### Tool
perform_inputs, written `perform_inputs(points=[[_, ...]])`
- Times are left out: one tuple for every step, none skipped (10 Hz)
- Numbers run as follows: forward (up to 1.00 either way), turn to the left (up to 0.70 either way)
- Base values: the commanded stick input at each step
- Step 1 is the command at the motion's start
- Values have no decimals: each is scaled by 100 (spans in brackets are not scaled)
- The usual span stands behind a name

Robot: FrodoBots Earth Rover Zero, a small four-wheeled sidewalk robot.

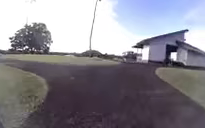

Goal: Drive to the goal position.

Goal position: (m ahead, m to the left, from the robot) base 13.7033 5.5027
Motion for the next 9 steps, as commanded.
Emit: perform_inputs(points=[[100, -27], [100, -27], [100, -27], [100, -9], [100, 0], [100, 27], [100, 27], [100, 27], [100, 27]])
